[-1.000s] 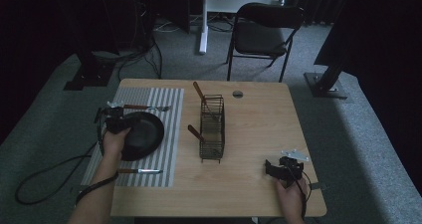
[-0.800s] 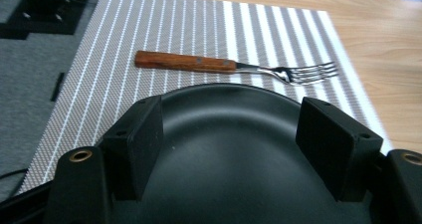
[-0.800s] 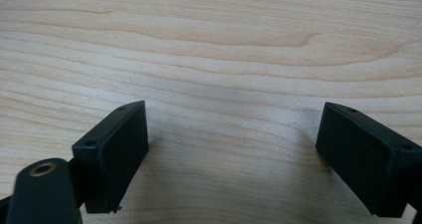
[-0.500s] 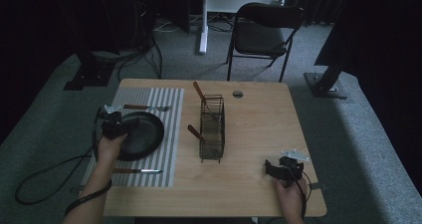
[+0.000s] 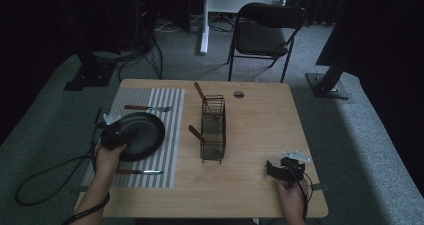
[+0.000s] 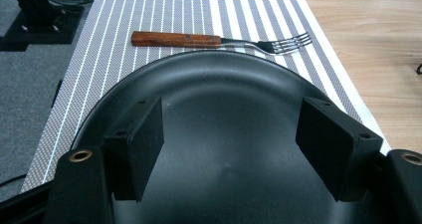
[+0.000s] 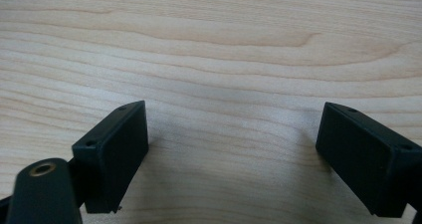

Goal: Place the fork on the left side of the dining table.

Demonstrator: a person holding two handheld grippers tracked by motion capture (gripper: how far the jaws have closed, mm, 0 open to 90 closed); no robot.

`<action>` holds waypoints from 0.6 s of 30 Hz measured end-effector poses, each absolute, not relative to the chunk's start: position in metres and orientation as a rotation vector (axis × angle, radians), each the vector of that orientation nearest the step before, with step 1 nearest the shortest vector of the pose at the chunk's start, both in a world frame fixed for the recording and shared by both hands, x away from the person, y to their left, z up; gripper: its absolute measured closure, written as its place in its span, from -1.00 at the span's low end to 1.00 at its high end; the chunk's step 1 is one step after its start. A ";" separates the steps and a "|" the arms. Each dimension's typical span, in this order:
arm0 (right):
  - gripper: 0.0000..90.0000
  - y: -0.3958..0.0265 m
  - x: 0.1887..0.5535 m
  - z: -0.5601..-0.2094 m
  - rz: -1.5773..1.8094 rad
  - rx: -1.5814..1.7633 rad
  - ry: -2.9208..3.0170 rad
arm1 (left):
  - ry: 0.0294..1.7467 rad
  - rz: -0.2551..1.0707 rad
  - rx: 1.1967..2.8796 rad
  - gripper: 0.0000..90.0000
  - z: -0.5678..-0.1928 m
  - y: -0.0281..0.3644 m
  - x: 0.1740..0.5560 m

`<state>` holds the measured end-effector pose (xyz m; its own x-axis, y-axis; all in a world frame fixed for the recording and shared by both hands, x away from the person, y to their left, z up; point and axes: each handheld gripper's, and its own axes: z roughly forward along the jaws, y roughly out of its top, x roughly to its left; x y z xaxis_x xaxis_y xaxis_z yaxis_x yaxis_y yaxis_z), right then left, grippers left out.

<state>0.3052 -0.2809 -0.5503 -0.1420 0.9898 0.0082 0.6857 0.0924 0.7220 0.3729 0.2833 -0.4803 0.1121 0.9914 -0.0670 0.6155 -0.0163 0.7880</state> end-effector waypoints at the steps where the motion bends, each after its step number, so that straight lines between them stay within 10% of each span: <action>1: -0.72 -0.281 0.305 -0.550 0.813 1.639 1.885 | 1.577 0.704 1.721 -0.39 -0.482 0.283 0.372; 18: -0.72 -0.281 0.305 -0.550 0.812 1.641 1.885 | 1.582 0.759 1.719 -0.39 -0.499 0.296 0.339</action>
<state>0.3052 -0.2809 -0.5502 -0.1416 0.9899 0.0085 0.6859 0.0919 0.7219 0.3388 0.2958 -0.4987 0.0947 0.9952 -0.0241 0.6041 -0.0382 0.7960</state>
